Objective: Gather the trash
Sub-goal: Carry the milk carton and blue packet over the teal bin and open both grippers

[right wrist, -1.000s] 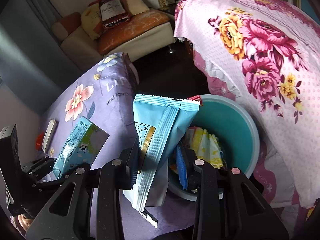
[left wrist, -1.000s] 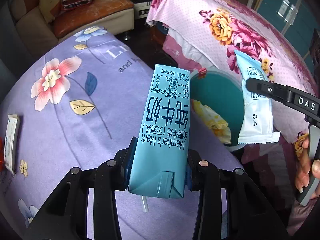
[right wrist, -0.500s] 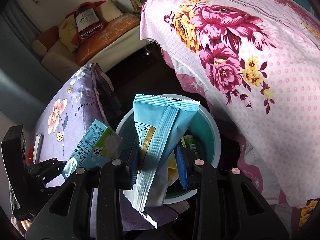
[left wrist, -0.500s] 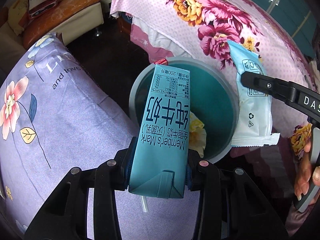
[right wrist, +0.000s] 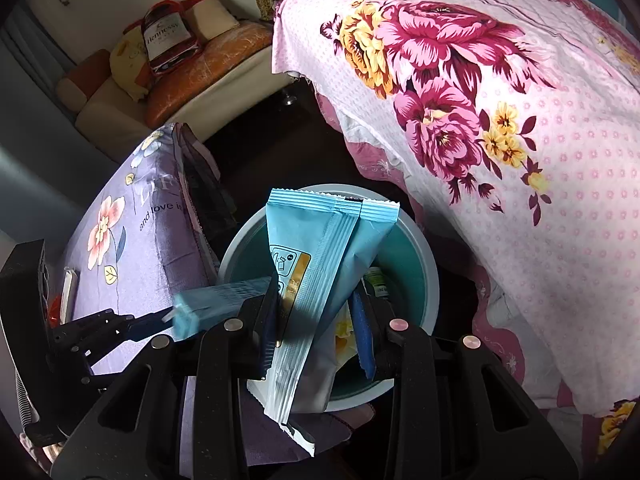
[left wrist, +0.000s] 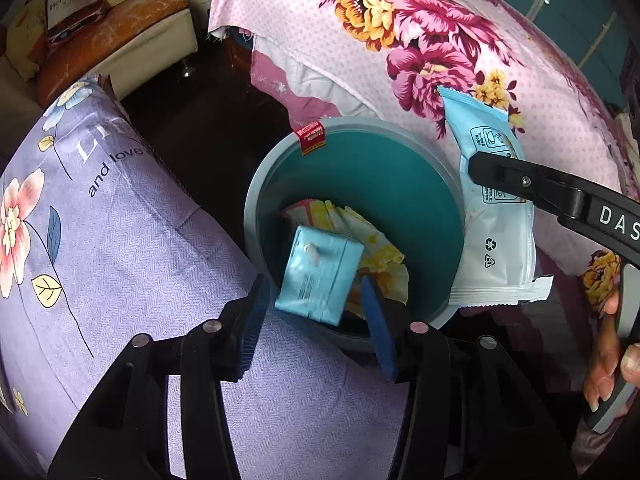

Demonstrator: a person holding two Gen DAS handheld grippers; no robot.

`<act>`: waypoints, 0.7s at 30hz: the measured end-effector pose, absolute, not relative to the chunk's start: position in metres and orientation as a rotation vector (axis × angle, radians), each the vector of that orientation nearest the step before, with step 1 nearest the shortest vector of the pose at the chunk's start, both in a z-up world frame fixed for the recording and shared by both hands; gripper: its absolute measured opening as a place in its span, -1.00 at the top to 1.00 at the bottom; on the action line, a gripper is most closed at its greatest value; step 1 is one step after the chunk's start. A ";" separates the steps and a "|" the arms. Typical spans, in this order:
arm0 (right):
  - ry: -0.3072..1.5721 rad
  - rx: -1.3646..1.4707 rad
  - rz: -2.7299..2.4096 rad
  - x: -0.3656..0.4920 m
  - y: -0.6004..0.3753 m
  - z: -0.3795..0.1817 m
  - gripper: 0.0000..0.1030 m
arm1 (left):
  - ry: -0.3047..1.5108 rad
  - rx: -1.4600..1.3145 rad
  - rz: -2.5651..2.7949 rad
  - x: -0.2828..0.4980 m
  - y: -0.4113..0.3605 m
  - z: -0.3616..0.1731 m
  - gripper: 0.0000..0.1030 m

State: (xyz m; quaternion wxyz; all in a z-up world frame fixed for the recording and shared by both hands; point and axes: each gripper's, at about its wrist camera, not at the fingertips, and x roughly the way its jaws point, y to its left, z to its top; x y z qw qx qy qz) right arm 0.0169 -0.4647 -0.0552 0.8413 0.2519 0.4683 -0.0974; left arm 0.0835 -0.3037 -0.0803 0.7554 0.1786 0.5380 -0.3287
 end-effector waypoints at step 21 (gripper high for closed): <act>1.022 0.501 -0.209 0.032 -0.445 -0.053 0.37 | 1.152 0.273 -0.658 0.093 -0.255 -0.056 -0.81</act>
